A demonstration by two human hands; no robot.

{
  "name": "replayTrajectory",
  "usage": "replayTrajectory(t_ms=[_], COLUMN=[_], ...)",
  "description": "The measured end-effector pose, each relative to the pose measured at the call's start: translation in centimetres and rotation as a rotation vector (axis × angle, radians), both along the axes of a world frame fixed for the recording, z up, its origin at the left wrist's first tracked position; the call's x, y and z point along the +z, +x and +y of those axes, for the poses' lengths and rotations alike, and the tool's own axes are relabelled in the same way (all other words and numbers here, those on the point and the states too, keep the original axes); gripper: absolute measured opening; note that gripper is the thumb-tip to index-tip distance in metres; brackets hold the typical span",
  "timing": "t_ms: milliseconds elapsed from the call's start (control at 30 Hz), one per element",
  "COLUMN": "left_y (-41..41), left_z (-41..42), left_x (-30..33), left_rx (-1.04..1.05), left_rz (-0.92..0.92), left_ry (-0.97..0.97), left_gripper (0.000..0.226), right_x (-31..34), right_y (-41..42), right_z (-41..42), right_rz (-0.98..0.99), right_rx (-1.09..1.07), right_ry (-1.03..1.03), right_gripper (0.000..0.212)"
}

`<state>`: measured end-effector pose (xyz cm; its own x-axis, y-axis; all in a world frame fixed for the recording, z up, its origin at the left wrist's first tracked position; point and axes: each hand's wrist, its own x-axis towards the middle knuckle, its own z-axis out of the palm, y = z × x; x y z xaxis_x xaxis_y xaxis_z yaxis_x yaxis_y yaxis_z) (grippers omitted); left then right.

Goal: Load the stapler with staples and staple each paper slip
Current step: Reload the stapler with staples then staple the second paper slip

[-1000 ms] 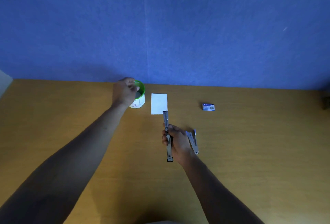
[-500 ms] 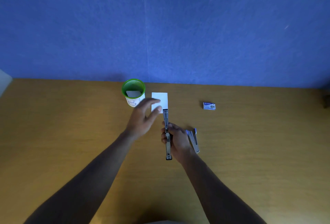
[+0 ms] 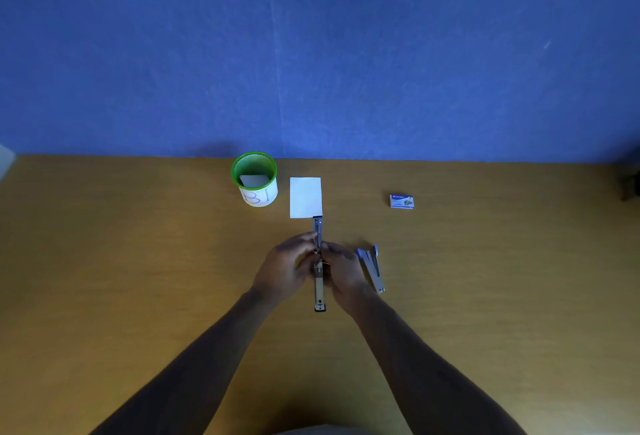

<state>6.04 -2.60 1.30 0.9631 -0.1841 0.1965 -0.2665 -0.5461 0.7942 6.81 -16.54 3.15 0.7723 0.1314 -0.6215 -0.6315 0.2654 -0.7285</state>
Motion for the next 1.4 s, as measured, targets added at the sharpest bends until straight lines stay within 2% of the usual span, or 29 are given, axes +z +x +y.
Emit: replayTrajectory(t_ms=[167,367,500,633,733,800,900,1000,1100,1200,1400], left_y=[0.3,0.5,0.6,0.7,0.7,0.7,0.6,0.6,0.4,0.3,0.8], left_z=[0.2,0.4,0.5,0.4,0.2,0.2,0.1,-0.1,-0.2,-0.3,-1.0], left_x=[-0.6,-2.4,-3.1,-3.2,-3.1,-3.0,-2.9,-2.8,-2.6,-2.0,0.1], left_rx=[-0.016,0.025,0.044,0.034,0.032,0.040,0.048,0.061,0.099,0.128,0.190], left_rz=[-0.009,0.030,0.054,0.062,0.045,0.037,0.039,0.045,0.080,0.068,-0.091], left_ry=[0.034,0.091,0.148,0.217,0.241,0.244,0.246,0.227,0.163,0.138,0.132], left_gripper=[0.010,0.004,0.007,0.009,0.008,0.008,0.008,0.010,0.027,0.040,0.044], right_x=[-1.1,-0.9,-0.9,-1.3,-1.6,-1.8,-2.0,-1.9,-1.7,-1.1,0.6], right_y=[0.8,4.0,7.3,10.1,11.3,11.8,12.2,12.3,11.5,10.5,7.5], right_z=[-0.8,-4.9,-8.7,-11.7,-12.9,-13.1,-13.1,-12.7,-12.0,-11.0,-7.4], right_rz=[-0.103,-0.259,-0.300,-0.313,-0.303,-0.296,-0.305,-0.332,-0.380,-0.453,-0.626], right_rx=[0.079,-0.010,-0.034,0.011,0.178,0.293,0.414,0.421,0.384,0.344,0.282], right_ry=[-0.277,-0.543,-0.884,-1.184,-1.309,-1.356,-1.420,-1.434,-1.439,-1.368,-1.137], right_gripper=[0.019,0.016,0.014,0.034,0.053,0.060,0.056,0.050,0.046,0.039,0.037])
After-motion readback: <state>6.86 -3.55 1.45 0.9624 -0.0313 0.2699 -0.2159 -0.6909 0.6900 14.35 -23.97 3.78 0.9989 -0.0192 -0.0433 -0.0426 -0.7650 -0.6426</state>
